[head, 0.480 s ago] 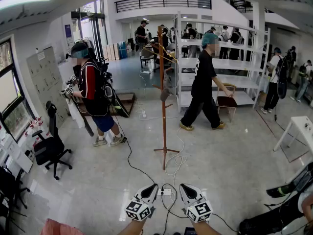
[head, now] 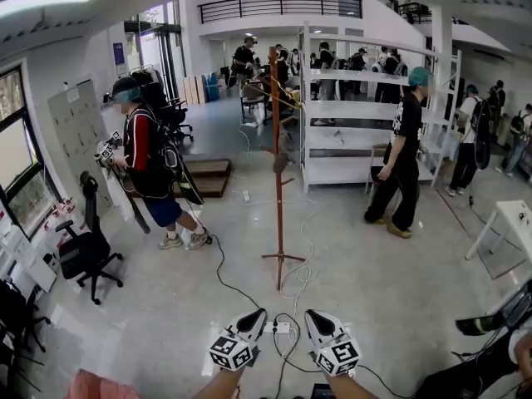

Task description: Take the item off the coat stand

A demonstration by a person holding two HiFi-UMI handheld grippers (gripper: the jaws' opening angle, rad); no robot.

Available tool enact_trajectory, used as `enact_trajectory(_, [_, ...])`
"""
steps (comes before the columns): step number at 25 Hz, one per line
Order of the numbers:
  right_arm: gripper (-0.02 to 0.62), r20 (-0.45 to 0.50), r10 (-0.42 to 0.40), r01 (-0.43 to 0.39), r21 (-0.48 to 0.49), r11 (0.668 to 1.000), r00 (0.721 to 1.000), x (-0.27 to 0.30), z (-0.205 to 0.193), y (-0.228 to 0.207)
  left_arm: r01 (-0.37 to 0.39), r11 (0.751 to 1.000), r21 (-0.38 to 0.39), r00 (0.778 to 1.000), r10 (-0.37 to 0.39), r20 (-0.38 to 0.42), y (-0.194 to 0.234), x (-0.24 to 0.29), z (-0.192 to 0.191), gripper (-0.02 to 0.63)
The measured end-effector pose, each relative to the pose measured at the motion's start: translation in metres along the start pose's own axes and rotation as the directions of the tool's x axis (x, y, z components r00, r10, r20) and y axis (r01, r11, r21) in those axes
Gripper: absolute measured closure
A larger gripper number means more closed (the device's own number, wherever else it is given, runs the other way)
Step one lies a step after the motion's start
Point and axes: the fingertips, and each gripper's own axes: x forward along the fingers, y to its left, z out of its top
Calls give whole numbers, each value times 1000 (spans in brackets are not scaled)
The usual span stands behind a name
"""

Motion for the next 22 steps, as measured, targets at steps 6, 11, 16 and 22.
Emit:
enact_trajectory(6, [569,-4,26,-26,5,1000,1000,-6,2,-19,-7,1000,7,1000,7,8,-8,15,3,592])
enact_trajectory(11, [569,-12,63,-62,18,998,998,-5,3,-33,-8,1000,25,1000,8,24,-14,34,11,592])
enact_trajectory(16, [569,5,69,-69,34,997,998,9,-6,-49,-17,999,42,999,16,36,0,55,13,592])
enact_trajectory(22, [569,19,41,-41,33,999,999,44,-5,-85,7,999,48,998,-10,66,29,99,26,592])
